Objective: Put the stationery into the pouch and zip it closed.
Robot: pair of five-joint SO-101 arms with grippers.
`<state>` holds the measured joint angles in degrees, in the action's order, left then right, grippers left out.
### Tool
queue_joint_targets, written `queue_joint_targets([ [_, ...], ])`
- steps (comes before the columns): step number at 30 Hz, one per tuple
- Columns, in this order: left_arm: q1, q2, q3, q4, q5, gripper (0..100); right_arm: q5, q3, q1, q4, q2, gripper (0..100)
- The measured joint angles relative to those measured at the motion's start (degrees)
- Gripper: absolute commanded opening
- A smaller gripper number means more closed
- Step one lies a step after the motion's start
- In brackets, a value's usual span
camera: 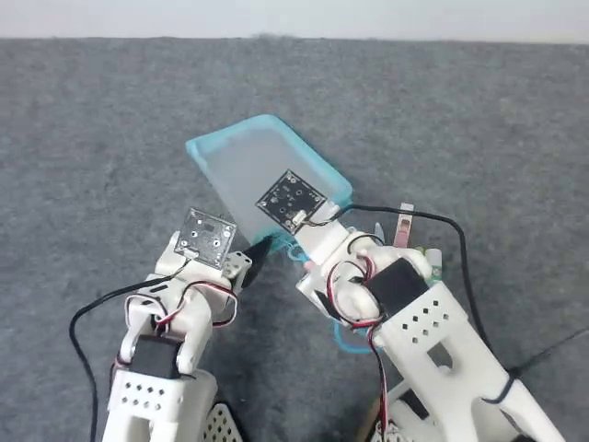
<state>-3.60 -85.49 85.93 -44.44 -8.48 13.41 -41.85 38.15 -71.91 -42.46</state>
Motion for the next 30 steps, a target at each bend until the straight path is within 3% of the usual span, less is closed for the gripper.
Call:
queue_joint_targets([
  [13,2.8,0.1,0.0,1.1,-0.5,28,4.7,-6.3,-11.9,3.2,-0.4,0.6],
  [20,1.7,0.1,0.0,1.1,-0.5,28,3.2,-1.1,-8.7,2.9,-0.4,0.6],
  [30,-6.2,0.0,-4.9,-11.5,2.4,28,-0.5,13.6,-2.3,0.1,7.5,0.6],
])
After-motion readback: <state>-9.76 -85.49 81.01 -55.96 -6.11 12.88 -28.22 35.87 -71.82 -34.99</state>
